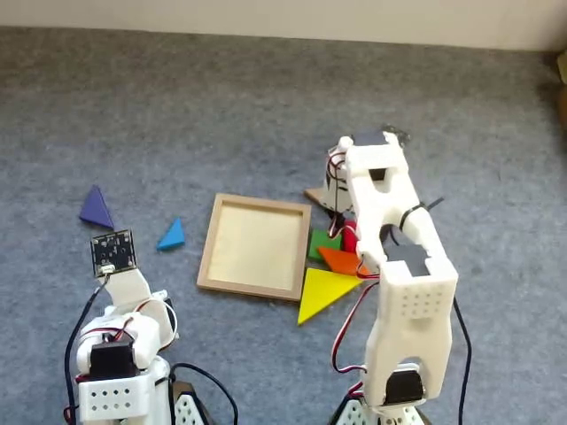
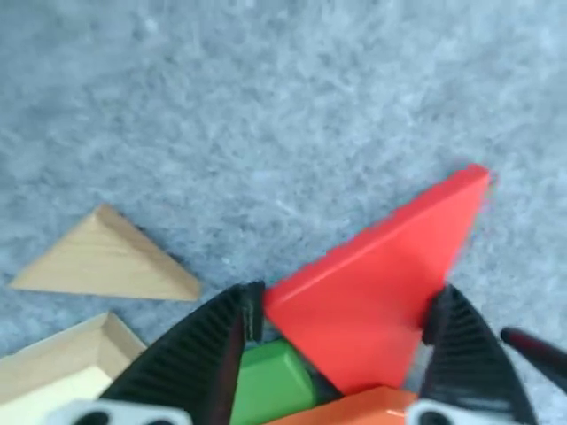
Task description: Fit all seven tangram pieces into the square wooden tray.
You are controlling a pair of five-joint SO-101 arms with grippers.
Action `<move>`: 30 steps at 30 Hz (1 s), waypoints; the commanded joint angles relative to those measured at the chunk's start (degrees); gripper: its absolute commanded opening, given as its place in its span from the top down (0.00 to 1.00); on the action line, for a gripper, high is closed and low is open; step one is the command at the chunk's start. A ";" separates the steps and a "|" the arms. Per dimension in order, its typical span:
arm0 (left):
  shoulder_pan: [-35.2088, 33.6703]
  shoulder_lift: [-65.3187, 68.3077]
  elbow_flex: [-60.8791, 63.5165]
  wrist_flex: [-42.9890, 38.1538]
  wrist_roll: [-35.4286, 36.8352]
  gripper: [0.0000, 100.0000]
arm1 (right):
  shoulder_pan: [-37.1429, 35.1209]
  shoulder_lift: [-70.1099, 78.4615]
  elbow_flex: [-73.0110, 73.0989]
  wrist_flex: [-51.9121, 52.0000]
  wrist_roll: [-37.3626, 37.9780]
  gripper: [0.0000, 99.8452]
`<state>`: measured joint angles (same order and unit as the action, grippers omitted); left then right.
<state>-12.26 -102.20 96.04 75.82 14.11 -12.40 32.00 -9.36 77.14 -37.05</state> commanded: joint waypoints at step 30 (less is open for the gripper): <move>0.66 -2.42 1.10 0.26 0.44 0.99 | 0.84 -11.91 -0.66 -1.10 11.78 0.79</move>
<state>-12.26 -102.20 96.04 75.82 14.11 -11.96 22.42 -9.36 76.97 -24.92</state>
